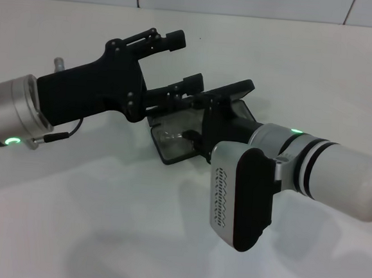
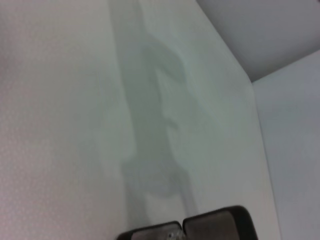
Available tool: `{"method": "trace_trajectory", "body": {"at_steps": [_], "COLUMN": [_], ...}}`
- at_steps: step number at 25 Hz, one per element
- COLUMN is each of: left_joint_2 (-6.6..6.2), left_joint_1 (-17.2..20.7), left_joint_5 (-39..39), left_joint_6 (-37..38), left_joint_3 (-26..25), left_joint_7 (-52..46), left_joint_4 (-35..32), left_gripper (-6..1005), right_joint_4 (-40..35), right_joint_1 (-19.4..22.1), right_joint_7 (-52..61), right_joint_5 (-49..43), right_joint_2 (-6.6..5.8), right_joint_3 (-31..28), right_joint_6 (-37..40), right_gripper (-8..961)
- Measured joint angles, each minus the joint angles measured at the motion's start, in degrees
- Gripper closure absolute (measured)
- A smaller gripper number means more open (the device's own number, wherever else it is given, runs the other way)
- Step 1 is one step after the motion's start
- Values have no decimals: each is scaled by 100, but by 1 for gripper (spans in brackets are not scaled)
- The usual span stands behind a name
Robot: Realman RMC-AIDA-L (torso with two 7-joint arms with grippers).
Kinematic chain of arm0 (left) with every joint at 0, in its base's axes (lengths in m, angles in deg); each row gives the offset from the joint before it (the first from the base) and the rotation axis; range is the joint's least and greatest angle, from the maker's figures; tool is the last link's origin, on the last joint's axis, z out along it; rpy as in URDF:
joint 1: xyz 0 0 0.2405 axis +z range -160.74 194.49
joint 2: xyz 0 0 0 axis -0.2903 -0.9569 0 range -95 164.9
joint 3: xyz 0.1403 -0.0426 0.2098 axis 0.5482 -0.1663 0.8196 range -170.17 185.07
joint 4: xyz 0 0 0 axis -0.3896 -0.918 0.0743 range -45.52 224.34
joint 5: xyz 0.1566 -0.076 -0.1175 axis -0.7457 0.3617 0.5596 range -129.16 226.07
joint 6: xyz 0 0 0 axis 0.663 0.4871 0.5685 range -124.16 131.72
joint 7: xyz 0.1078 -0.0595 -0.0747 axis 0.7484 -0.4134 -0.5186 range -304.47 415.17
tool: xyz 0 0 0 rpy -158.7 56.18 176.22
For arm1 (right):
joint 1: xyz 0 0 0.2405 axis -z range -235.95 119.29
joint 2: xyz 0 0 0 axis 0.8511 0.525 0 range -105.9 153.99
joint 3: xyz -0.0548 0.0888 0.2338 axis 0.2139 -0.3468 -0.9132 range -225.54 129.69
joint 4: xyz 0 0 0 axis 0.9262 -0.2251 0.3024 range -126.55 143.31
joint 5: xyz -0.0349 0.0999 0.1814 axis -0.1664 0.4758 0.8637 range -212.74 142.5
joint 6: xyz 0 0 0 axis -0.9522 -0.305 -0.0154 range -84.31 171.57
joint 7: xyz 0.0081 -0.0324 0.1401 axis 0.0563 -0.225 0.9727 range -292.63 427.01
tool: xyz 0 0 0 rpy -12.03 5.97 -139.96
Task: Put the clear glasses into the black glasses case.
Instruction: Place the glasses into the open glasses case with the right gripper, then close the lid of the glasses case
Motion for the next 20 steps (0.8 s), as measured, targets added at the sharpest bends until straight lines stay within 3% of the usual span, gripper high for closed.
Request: {"method": "trace_trajectory", "body": {"at_steps": [10, 20], "left_joint_2": [-52, -79], "left_joint_1": [93, 153], "left_joint_5": [6, 71], "left_joint_6": [-7, 46], "left_joint_3": [-6, -285], "left_joint_7": [5, 6], "left_joint_4": [-23, -46], "left_gripper": [213, 213], "right_joint_4": [-323, -899], "right_joint_1": [8, -61], "right_joint_7": [-2, -95], "right_joint_5": [300, 956], "right_joint_2": [-20, -24], "right_joint_3": [-97, -641], "right_joint_6": [76, 1303], "right_gripper": [435, 434]}}
